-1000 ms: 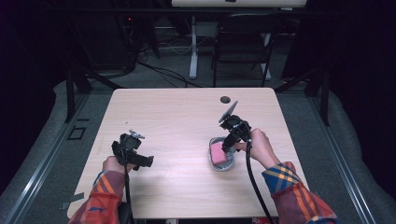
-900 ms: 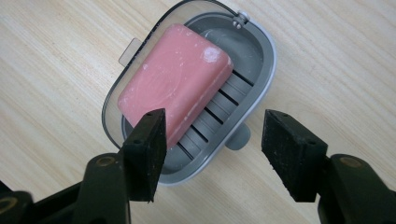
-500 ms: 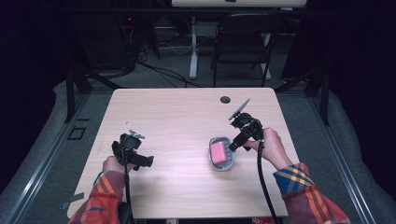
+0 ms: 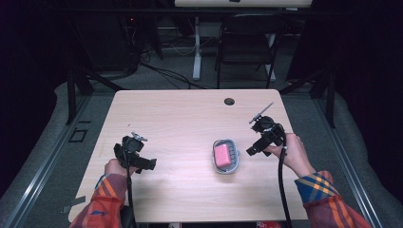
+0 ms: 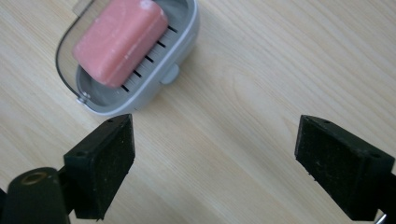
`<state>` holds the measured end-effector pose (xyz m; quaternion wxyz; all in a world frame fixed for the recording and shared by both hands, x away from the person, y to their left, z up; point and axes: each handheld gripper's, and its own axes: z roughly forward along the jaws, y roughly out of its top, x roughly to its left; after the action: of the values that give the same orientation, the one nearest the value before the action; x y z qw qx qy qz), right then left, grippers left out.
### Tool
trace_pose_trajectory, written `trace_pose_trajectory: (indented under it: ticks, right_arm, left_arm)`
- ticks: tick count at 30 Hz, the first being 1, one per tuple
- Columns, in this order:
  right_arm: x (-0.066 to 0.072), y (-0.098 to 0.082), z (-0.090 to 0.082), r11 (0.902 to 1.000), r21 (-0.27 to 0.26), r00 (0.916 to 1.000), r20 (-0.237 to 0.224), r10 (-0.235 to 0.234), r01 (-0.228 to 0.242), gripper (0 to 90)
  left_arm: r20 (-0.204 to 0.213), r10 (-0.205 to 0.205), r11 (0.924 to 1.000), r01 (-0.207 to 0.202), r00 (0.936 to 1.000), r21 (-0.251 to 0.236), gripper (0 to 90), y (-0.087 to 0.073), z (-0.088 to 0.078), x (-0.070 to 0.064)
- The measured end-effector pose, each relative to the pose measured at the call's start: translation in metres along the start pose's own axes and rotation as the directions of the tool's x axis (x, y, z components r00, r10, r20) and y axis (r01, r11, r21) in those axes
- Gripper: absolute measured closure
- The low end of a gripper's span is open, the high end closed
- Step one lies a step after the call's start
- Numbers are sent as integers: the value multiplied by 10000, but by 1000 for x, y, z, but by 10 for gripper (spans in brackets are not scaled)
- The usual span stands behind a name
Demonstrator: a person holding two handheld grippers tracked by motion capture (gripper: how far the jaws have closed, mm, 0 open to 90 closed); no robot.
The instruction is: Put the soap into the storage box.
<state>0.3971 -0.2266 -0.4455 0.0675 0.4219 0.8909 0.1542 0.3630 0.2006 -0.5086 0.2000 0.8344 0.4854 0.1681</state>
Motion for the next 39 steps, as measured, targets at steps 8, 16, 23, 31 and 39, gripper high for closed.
trace_pose_trajectory:
  ticks: [8,16,23,31,39]
  right_arm:
    - [-15,-27,-2,9998,170,9990,424,127,-134,65]
    - [-28,-55,-3,9994,229,9970,731,253,-270,48]
    - [-36,-83,8,9990,312,9960,844,286,-313,32]
    - [-39,-105,25,9990,322,9967,756,290,-315,24]
    - [-40,-116,45,9963,844,9988,464,145,-184,25]
  left_arm:
    - [-12,41,10000,-41,10000,40,3,0,0,0]
    - [-3,27,10000,-27,10000,39,3,0,0,0]
    - [25,34,9999,-34,10000,97,3,0,1,-1]
    - [19,40,9999,-40,10000,104,3,0,1,0]
    - [41,85,9999,-85,10000,117,3,1,1,0]
